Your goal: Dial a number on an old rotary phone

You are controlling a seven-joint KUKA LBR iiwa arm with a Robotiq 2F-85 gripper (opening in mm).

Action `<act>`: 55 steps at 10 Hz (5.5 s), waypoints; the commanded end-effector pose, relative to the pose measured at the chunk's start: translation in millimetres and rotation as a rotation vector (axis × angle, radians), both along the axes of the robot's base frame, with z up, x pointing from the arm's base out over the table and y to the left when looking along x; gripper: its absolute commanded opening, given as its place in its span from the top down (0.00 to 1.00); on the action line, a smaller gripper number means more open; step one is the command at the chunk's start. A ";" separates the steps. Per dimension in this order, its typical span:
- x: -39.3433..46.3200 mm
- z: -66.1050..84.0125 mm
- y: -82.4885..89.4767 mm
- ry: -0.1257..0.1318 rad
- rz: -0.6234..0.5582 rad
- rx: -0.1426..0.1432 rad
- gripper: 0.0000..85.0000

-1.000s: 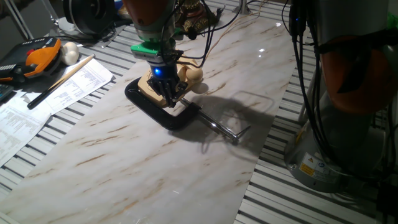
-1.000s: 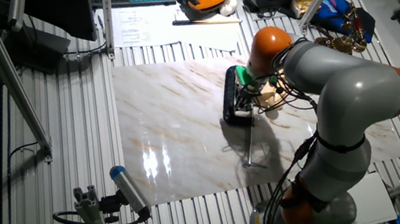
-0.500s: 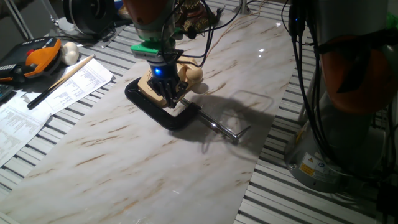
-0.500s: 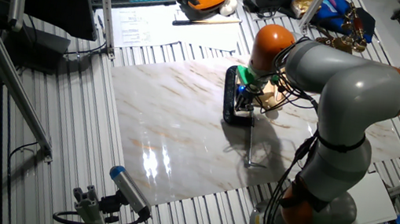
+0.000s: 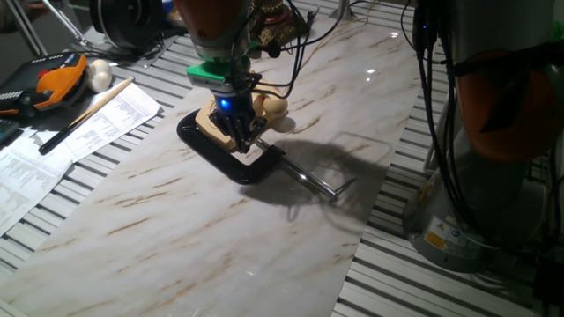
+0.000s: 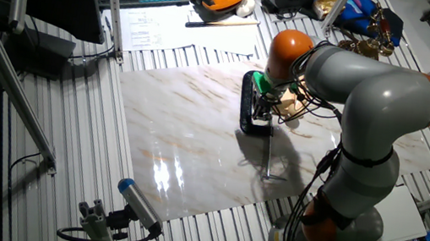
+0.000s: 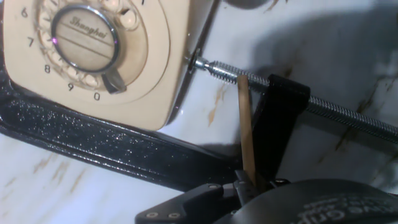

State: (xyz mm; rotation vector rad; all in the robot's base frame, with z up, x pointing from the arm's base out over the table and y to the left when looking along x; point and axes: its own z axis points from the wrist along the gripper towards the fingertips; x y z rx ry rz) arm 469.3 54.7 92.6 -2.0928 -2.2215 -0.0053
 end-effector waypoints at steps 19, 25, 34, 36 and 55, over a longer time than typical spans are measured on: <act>-8.3 77.7 -32.0 0.099 -0.005 0.040 1.00; -10.6 77.9 -30.5 0.078 0.022 0.046 1.00; -5.6 80.3 -31.2 0.062 0.028 0.025 1.00; 14.4 84.0 -33.9 0.071 0.017 0.017 1.00; 62.7 78.5 -36.2 0.063 0.015 0.065 1.00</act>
